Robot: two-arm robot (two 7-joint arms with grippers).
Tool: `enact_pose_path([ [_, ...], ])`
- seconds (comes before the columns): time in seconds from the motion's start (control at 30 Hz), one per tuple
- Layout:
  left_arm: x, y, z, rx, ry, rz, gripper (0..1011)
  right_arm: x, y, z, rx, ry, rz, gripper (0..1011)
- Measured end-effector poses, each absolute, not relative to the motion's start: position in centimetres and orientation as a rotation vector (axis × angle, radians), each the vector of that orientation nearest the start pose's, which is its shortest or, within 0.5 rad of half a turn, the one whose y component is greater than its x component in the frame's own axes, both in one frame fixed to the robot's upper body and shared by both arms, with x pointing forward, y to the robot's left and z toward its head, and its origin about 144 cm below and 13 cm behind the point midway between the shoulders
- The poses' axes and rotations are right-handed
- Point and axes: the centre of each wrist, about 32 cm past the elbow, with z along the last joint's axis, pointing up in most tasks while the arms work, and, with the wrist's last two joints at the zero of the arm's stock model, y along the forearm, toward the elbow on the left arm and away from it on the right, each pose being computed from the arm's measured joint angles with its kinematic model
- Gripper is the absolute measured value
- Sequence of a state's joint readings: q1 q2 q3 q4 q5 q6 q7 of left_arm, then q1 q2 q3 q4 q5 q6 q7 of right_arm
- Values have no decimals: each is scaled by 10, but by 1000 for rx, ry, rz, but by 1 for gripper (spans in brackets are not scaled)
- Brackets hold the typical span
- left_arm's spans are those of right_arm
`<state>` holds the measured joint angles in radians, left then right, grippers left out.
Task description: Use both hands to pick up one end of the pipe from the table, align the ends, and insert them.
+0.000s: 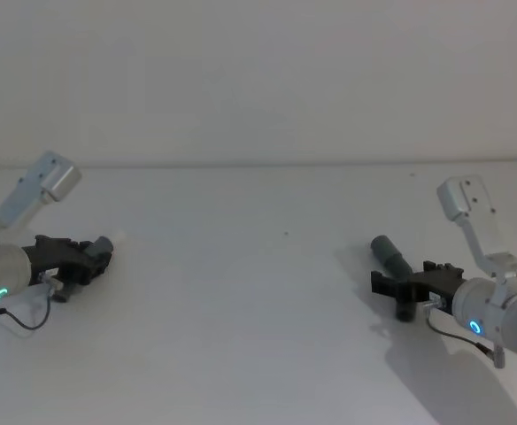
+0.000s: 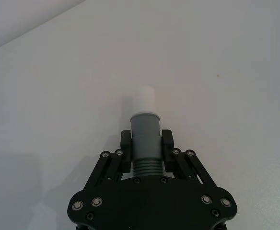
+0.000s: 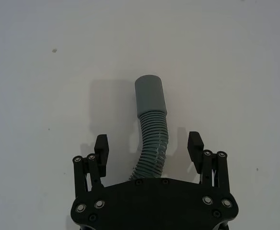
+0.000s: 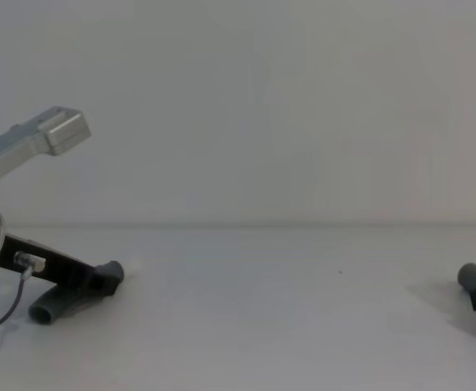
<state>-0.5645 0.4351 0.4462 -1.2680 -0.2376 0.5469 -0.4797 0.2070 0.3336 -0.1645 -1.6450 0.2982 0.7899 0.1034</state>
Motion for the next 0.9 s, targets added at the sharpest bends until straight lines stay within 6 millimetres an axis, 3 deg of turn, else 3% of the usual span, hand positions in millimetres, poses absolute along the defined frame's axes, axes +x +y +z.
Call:
enact_pose_path([
  [0.7, 589, 273, 1237, 567, 155, 926, 332, 502, -265, 1226, -505, 361, -1280, 1002],
  [0.9, 589, 273, 1237, 567, 155, 926, 332, 502, -265, 1226, -504, 359, -1280, 879],
])
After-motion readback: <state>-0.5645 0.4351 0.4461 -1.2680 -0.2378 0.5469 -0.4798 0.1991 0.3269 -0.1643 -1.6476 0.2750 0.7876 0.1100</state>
